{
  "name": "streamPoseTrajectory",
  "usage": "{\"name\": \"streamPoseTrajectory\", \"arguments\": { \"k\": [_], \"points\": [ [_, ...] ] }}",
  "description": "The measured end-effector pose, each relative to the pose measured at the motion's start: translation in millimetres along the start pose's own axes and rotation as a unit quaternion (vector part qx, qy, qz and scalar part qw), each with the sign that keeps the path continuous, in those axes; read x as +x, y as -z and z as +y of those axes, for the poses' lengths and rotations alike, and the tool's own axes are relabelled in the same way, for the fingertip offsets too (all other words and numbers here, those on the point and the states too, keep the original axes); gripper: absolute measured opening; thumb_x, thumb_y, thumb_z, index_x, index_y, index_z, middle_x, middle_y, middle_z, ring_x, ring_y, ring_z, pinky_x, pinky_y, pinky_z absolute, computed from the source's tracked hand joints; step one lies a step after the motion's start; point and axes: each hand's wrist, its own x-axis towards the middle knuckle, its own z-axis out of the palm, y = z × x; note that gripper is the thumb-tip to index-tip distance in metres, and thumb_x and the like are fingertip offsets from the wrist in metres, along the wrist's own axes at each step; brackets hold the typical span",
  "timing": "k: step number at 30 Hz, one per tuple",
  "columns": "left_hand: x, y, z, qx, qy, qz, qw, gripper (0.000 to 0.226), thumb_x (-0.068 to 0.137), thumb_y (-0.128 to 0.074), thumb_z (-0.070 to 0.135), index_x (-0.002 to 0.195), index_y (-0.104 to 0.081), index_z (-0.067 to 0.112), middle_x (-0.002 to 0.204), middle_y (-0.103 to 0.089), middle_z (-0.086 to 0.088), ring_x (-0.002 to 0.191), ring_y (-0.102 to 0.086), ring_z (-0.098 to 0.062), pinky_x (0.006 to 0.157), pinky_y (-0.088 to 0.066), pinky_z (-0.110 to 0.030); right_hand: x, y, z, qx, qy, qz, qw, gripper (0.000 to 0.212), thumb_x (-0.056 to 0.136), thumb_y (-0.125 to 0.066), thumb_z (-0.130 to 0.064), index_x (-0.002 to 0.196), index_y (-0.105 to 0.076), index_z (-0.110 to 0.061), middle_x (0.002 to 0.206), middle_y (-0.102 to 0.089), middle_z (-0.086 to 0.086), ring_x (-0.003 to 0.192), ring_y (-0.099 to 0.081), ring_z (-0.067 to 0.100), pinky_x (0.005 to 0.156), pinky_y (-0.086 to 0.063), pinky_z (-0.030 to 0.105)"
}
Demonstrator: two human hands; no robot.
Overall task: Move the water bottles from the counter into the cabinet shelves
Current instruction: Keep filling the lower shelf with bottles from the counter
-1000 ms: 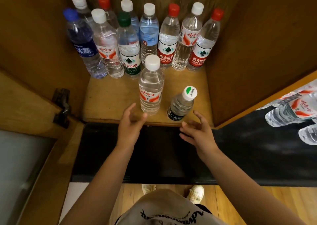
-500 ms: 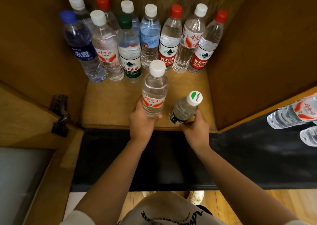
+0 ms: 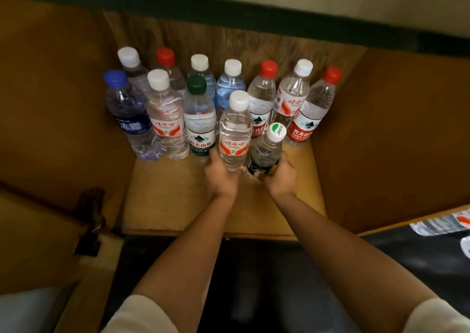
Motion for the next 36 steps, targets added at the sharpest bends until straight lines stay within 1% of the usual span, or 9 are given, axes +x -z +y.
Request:
{"name": "streamPoseTrajectory", "arguments": {
  "k": [9,12,14,15,17,19,21,27,36],
  "points": [
    [12.6,-11.4,7.7,0.015,0.032,0.010,0.999,0.068,0.075,-0.075,0.016,0.132,-0.038,0.014,0.125,-0.056,-0.015,0.113,-0.056,-0.034,0.090,-0.045,-0.037,29.1,-7.7,-16.6,0.000,-0.016,-0.005,1.000,0.058,0.071,-0.077,-0.017,0.119,-0.045,-0.012,0.115,-0.062,0.011,0.104,-0.059,0.030,0.079,-0.045,0.029],
    [3.9,-7.0,6.6,-0.054,0.051,0.039,0.996,0.066,0.074,-0.076,0.012,0.130,-0.041,0.007,0.127,-0.056,-0.013,0.115,-0.055,-0.030,0.088,-0.043,-0.032,30.5,-2.8,-12.6,0.014,-0.008,-0.032,0.999,0.066,0.069,-0.079,-0.024,0.123,-0.043,-0.014,0.122,-0.059,0.010,0.110,-0.056,0.032,0.086,-0.045,0.034],
    [-2.8,-1.5,6.5,-0.122,0.133,0.032,0.983,0.061,0.075,-0.075,0.013,0.127,-0.045,0.002,0.127,-0.056,-0.013,0.115,-0.055,-0.030,0.087,-0.044,-0.030,30.8,2.0,-11.1,0.039,0.004,-0.044,0.998,0.070,0.067,-0.080,-0.027,0.126,-0.043,-0.015,0.126,-0.057,0.009,0.114,-0.054,0.030,0.091,-0.044,0.034],
    [-4.8,2.0,8.2,-0.179,0.208,0.000,0.962,0.055,0.078,-0.073,0.015,0.126,-0.048,0.002,0.128,-0.056,-0.014,0.117,-0.055,-0.030,0.092,-0.045,-0.031,30.8,4.2,-11.0,0.059,0.012,-0.047,0.997,0.070,0.067,-0.080,-0.025,0.126,-0.043,-0.016,0.127,-0.057,0.008,0.116,-0.053,0.029,0.091,-0.042,0.032],
    [-4.4,9.1,17.6,-0.375,0.377,-0.081,0.843,0.040,0.086,-0.064,0.015,0.122,-0.050,0.003,0.129,-0.055,-0.015,0.121,-0.051,-0.031,0.102,-0.042,-0.038,30.8,7.2,-11.8,0.085,0.021,-0.048,0.995,0.070,0.066,-0.081,-0.019,0.126,-0.045,-0.016,0.128,-0.058,0.006,0.118,-0.053,0.026,0.090,-0.038,0.027],
    [0.6,14.4,24.5,-0.556,0.440,-0.079,0.700,0.036,0.089,-0.056,0.008,0.123,-0.048,-0.003,0.132,-0.052,-0.019,0.123,-0.048,-0.033,0.104,-0.041,-0.039,31.4,7.9,-13.2,0.093,0.020,-0.042,0.995,0.072,0.065,-0.082,-0.015,0.126,-0.045,-0.016,0.128,-0.058,0.005,0.119,-0.052,0.026,0.089,-0.035,0.024],
    [5.6,14.6,26.8,-0.617,0.453,-0.049,0.642,0.039,0.089,-0.054,0.005,0.127,-0.046,-0.003,0.132,-0.051,-0.022,0.123,-0.049,-0.036,0.104,-0.041,-0.037,32.3,7.0,-14.6,0.090,0.019,-0.033,0.995,0.073,0.063,-0.082,-0.013,0.126,-0.045,-0.015,0.128,-0.059,0.005,0.119,-0.052,0.025,0.087,-0.035,0.023],
    [13.8,17.0,30.7,-0.614,0.459,-0.048,0.640,0.028,0.089,-0.055,0.005,0.116,-0.051,0.000,0.129,-0.053,-0.021,0.120,-0.051,-0.036,0.101,-0.044,-0.035,37.3,0.7,-20.7,0.084,0.000,-0.014,0.996,0.075,0.061,-0.084,-0.019,0.124,-0.044,-0.015,0.124,-0.061,0.007,0.115,-0.055,0.027,0.092,-0.043,0.032],
    [22.6,20.8,30.2,-0.594,0.463,-0.064,0.655,0.032,0.088,-0.056,0.004,0.120,-0.053,0.001,0.128,-0.053,-0.024,0.117,-0.053,-0.038,0.096,-0.049,-0.034,45.1,-7.9,-23.8,0.062,-0.002,0.003,0.998,0.074,0.061,-0.084,-0.023,0.123,-0.045,-0.017,0.122,-0.062,0.007,0.112,-0.057,0.028,0.091,-0.045,0.034]
  ]
}}
